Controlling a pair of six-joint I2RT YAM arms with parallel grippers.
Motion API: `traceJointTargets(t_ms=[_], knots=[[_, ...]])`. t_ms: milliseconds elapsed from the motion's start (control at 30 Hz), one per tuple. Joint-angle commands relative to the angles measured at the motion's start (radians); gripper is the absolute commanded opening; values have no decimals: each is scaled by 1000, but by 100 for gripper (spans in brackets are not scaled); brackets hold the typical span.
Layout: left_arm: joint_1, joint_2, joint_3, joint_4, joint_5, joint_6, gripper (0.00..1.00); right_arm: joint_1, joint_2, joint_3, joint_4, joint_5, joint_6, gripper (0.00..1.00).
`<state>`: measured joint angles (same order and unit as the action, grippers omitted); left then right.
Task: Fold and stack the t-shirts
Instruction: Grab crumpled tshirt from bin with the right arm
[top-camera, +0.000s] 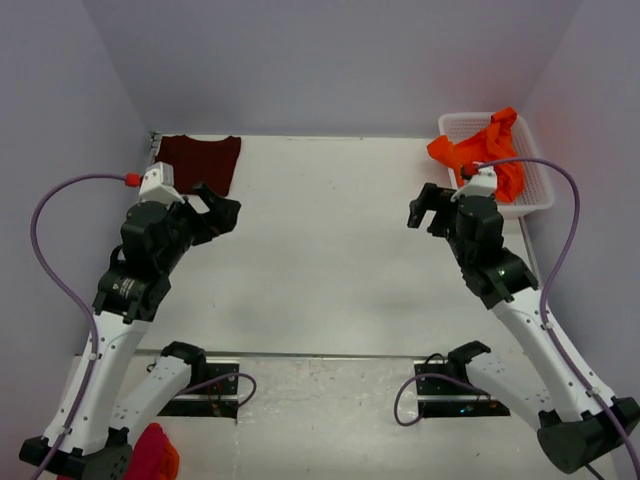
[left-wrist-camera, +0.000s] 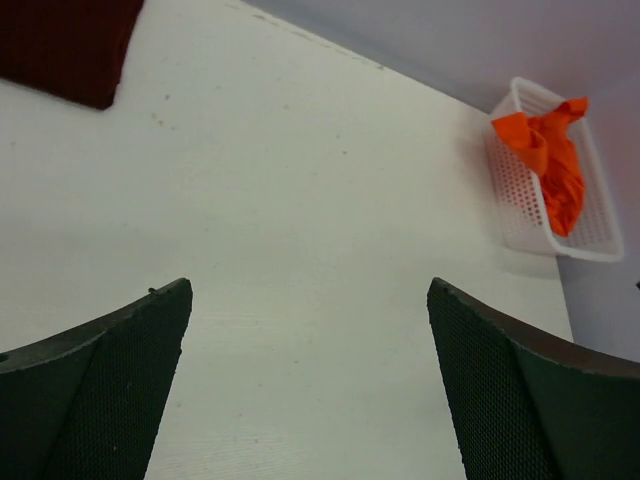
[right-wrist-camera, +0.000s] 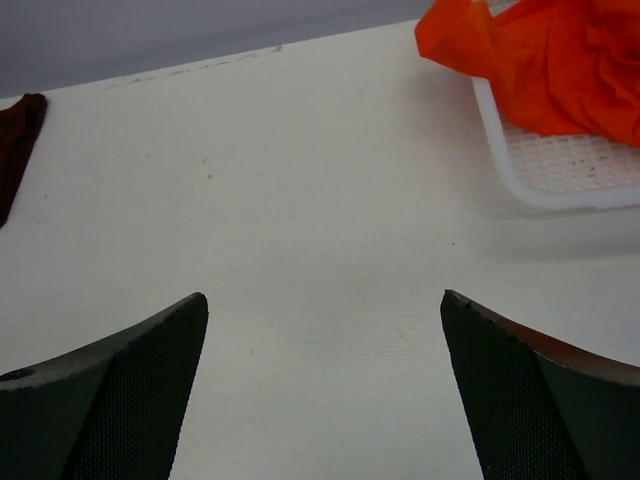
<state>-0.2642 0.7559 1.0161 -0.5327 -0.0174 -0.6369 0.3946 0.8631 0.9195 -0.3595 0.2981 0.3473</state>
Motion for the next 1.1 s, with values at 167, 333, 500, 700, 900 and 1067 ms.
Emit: traceJointTargets(t_ms=[167, 333, 500, 700, 900, 1067], knots=[[0, -18, -160, 20, 11, -35, 100, -100, 218, 183, 76, 219, -105, 99], [0, 65, -201, 118, 221, -15, 100, -264, 590, 500, -10, 237, -83, 99], [0, 19, -248, 145, 199, 22, 100, -419, 875, 728, -29, 282, -84, 98], [-1, -20, -191, 82, 73, 124, 100, -517, 1123, 898, 50, 225, -198, 95], [-1, -67, -195, 70, 69, 178, 100, -596, 1269, 998, 60, 144, -326, 93], [-41, -49, -212, 76, 48, 186, 100, -643, 1336, 976, 128, 168, -439, 92]])
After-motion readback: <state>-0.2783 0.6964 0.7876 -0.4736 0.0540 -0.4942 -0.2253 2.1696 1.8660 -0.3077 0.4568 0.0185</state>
